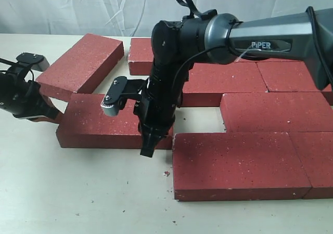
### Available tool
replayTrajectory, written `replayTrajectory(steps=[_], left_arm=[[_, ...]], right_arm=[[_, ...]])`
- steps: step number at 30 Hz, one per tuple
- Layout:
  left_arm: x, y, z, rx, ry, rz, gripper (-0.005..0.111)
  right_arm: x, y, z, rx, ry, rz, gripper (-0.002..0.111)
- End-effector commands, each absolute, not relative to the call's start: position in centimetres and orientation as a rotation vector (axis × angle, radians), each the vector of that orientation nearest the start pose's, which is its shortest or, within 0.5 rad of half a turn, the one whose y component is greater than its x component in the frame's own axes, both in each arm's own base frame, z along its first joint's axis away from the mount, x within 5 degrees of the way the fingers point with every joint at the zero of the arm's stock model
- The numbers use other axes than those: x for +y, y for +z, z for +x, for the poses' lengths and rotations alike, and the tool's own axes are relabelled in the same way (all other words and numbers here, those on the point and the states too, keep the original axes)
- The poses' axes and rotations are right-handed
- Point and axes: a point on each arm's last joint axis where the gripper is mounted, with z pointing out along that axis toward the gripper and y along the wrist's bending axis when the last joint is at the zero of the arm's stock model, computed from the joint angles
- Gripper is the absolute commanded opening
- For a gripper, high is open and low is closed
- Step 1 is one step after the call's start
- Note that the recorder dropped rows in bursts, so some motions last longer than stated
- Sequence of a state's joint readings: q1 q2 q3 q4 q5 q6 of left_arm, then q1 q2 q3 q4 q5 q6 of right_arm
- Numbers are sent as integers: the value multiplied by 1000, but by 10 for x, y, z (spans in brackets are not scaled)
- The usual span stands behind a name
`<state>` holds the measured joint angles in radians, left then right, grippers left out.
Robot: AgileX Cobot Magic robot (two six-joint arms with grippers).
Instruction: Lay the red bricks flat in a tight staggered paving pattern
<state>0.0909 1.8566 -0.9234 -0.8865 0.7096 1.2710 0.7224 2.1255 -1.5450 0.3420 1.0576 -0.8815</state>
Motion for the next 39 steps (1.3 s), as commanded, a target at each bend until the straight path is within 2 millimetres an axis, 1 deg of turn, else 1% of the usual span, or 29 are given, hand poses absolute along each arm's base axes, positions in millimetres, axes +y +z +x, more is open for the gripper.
replayTrajectory(steps=[1,8,14,17,19,24,26,28,31,32,33,34,35,37,38,39], left_arm=[[-20,138,320,2613,-635,644,0],[-22,139,319,2607,-672,655,0],[-24,140,319,2595,-700,661,0],[-26,141,317,2592,-736,673,0],[-26,141,317,2584,-734,694,0],[-24,140,318,2584,-709,704,0],[-24,140,317,2586,-708,714,0],[-24,140,317,2587,-707,715,0],[-24,140,317,2586,-709,712,0],[-25,140,317,2584,-712,705,0],[-25,140,317,2584,-712,705,0],[-25,140,317,2584,-712,705,0],[-25,140,318,2581,-715,692,0],[-25,141,319,2577,-718,672,0],[-25,141,319,2576,-720,669,0],[-25,141,319,2575,-721,666,0]], right_arm=[[290,146,301,2301,363,-2057,-1],[284,145,309,2356,251,-1977,-1],[283,144,311,2367,228,-1964,-1],[280,145,314,2370,161,-1958,-1],[280,145,318,2375,119,-1902,-1],[287,146,322,2343,163,-1797,-1],[286,146,321,2352,162,-1808,-1],[281,146,316,2407,163,-1864,-1],[276,154,308,2462,176,-1915,-1],[277,156,307,2466,196,-1906,-1],[277,164,306,2464,232,-1879,-1],[277,169,306,2457,232,-1866,-1],[273,176,308,2472,236,-1812,-1],[267,184,312,2492,260,-1754,-1],[264,185,314,2502,270,-1735,-1],[256,186,320,2521,269,-1701,-1]])
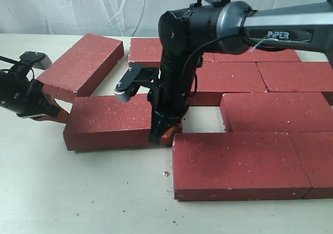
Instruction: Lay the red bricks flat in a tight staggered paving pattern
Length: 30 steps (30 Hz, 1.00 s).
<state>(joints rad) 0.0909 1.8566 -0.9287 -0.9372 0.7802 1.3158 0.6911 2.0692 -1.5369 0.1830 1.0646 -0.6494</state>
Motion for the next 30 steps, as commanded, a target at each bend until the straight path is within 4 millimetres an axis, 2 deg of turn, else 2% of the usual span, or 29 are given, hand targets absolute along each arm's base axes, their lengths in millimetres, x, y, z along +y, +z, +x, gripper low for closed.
replayTrajectory(steps=[1,4,7,12,15,19,23,26,30], left_arm=[[-25,140,319,2577,-722,667,0],[-24,140,320,2576,-703,660,0],[-21,139,320,2592,-655,677,0],[-20,146,316,2626,-642,662,0],[-21,148,314,2637,-679,653,0],[-31,149,306,2651,-787,730,0],[-40,146,312,2637,-659,740,0],[-49,146,313,2638,-645,736,0],[-58,146,314,2620,-614,763,0]], right_arm=[[249,186,326,2542,283,-1654,-1],[240,182,334,2611,408,-1555,-1],[240,177,328,2593,432,-1703,-1],[232,192,330,2563,387,-1689,-1],[215,206,344,2520,365,-1545,-1],[180,222,361,2484,339,-1260,-1],[146,235,365,2503,356,-1066,-1],[132,236,364,2512,343,-1011,-1],[129,234,363,2519,325,-1017,-1]])
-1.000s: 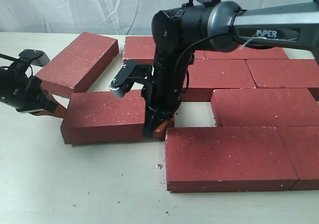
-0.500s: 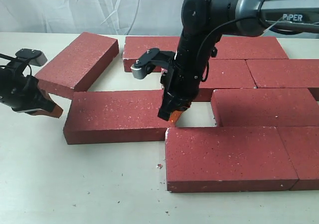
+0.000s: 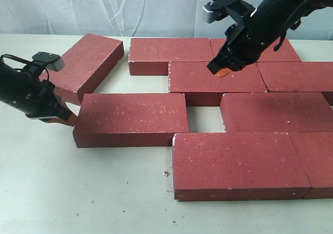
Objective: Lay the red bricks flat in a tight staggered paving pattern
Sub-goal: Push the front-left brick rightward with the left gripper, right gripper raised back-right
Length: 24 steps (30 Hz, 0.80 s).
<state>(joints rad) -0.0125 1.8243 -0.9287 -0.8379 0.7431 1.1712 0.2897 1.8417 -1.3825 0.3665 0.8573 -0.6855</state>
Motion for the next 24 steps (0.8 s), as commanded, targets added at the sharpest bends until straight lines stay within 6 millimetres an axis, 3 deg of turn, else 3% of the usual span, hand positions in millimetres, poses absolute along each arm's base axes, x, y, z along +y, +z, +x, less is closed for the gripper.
replayTrajectory(steps=[1,10,24], left_arm=[[-62,146,314,2617,-617,769,0],[-87,146,310,2590,-603,849,0],[-93,147,314,2569,-595,771,0]], right_arm=[[129,234,363,2518,329,-1013,-1],[128,234,363,2515,303,-1032,-1],[128,233,363,2519,305,-1033,-1]])
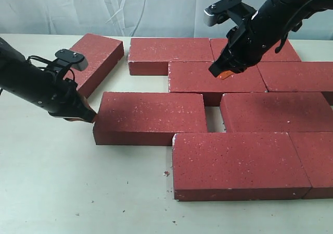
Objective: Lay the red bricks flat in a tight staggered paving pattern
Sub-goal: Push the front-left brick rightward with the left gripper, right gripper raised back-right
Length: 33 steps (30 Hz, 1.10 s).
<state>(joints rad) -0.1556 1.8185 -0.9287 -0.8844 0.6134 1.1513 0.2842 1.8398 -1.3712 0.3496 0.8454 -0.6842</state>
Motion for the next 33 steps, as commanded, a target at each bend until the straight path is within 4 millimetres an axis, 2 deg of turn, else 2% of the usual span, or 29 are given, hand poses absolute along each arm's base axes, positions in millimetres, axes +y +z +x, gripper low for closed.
replayTrajectory(steps=[1,13,19,33], left_arm=[[-93,147,314,2569,-595,771,0],[-94,148,314,2571,-617,760,0],[-95,136,316,2603,-636,748,0],[-139,133,314,2564,-678,933,0]], right_arm=[[128,233,363,2519,305,-1033,-1],[128,233,363,2517,307,-1030,-1],[128,233,364,2516,310,-1026,-1],[128,233,364,2515,308,-1026,-1]])
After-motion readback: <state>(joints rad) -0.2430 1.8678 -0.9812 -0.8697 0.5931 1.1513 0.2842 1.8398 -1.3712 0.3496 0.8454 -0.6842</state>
